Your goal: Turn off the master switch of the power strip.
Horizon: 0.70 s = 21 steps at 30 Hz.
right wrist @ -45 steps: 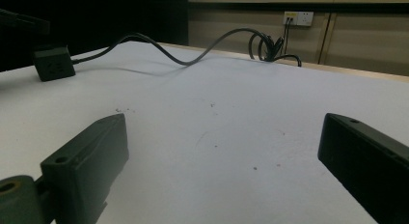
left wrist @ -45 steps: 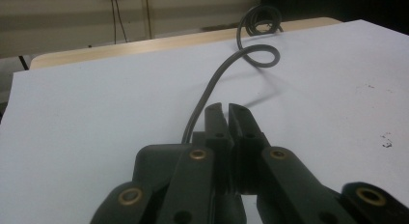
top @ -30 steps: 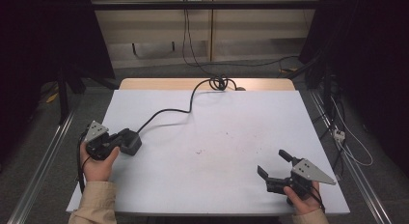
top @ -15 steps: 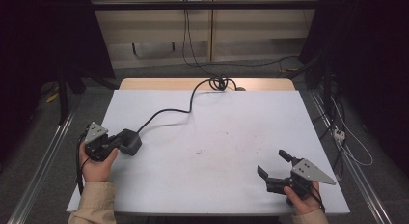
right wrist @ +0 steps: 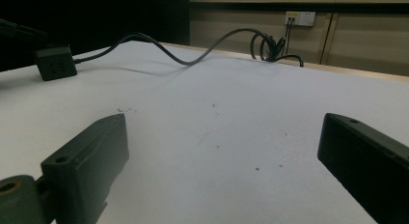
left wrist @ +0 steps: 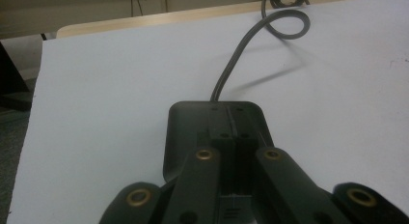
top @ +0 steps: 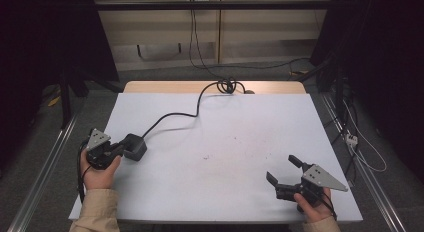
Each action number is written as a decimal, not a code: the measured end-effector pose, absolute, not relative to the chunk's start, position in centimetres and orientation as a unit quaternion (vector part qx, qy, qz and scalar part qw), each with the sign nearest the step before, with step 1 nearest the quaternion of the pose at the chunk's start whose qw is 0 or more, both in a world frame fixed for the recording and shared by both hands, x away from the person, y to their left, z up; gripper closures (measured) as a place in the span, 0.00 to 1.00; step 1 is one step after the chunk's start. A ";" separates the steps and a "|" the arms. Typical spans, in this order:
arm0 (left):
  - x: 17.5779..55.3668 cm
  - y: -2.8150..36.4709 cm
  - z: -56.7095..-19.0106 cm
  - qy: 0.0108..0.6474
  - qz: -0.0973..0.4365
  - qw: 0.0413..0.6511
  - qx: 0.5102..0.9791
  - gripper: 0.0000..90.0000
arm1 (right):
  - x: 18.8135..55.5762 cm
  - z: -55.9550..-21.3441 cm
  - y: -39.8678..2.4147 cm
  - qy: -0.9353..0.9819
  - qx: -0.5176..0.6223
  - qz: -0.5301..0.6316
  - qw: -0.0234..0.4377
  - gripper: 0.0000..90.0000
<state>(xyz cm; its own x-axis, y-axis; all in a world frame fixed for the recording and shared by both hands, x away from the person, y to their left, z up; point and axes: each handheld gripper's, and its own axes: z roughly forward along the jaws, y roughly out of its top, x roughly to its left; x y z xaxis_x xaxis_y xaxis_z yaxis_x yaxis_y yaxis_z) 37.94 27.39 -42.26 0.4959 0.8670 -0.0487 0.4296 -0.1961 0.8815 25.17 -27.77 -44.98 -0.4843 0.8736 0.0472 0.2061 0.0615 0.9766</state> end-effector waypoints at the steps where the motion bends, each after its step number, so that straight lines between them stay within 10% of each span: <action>1: 37.9 27.4 -42.3 0.442 0.241 0.453 0.736 1.00 | 25.2 -45.0 -27.8 0.662 0.407 0.551 0.303 0.04; 21: 37.8 27.4 -42.4 0.444 0.248 0.449 0.734 1.00 | 25.2 -45.0 -27.8 0.662 0.407 0.551 0.302 0.04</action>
<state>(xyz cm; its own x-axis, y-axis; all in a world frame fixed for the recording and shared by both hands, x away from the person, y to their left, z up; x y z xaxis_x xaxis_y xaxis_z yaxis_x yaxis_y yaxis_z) 37.81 27.35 -42.36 0.4815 0.8758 -0.0340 0.4300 -0.2022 0.8799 25.18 -27.78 -45.00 -0.4853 0.8730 0.0481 0.2061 0.0607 0.9766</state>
